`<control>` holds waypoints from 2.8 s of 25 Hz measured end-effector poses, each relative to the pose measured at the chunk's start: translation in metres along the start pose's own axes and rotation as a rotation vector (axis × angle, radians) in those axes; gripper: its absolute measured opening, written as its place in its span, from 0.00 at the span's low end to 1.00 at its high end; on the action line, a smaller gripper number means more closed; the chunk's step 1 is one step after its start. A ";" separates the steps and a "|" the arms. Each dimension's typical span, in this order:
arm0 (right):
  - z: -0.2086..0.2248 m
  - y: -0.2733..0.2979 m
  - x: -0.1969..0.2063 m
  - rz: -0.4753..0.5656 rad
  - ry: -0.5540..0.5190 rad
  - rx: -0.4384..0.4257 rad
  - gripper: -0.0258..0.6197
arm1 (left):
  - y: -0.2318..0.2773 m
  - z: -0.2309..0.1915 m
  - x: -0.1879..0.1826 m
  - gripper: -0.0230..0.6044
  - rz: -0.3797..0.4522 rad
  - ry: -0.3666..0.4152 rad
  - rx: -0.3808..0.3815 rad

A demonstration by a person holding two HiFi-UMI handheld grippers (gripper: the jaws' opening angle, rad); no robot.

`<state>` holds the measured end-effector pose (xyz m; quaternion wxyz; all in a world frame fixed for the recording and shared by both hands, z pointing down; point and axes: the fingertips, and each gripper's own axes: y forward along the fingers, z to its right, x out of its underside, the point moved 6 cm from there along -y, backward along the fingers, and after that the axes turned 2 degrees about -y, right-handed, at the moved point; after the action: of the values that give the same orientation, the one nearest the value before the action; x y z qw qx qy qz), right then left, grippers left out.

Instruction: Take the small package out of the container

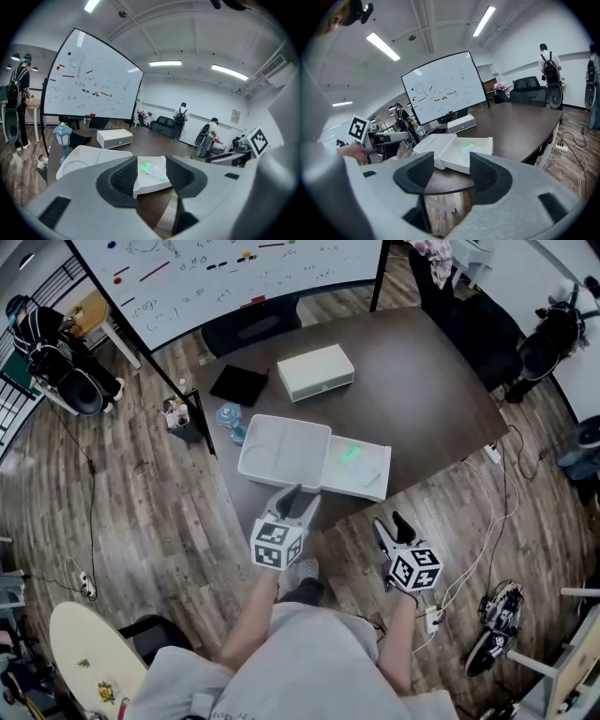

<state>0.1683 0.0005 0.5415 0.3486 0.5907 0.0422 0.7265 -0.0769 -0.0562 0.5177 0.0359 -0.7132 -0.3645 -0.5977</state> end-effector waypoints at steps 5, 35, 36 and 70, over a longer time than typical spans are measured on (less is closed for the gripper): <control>0.014 0.037 -0.010 -0.051 -0.017 0.005 0.41 | 0.021 -0.019 -0.006 0.32 -0.012 -0.004 0.012; 0.068 0.227 -0.019 -0.542 -0.284 -0.106 0.53 | 0.105 -0.079 -0.003 0.32 -0.113 -0.064 -0.087; 0.068 0.232 -0.019 -0.556 -0.294 -0.110 0.55 | 0.108 -0.081 -0.003 0.32 -0.114 -0.067 -0.083; 0.080 0.290 0.016 -0.937 -0.542 -0.101 0.57 | 0.120 -0.116 -0.001 0.29 -0.078 -0.183 -0.113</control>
<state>0.1060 -0.2371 0.7159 0.6614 0.6573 0.1748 0.3161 -0.1053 -0.2007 0.5956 -0.0609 -0.7511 -0.3594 -0.5504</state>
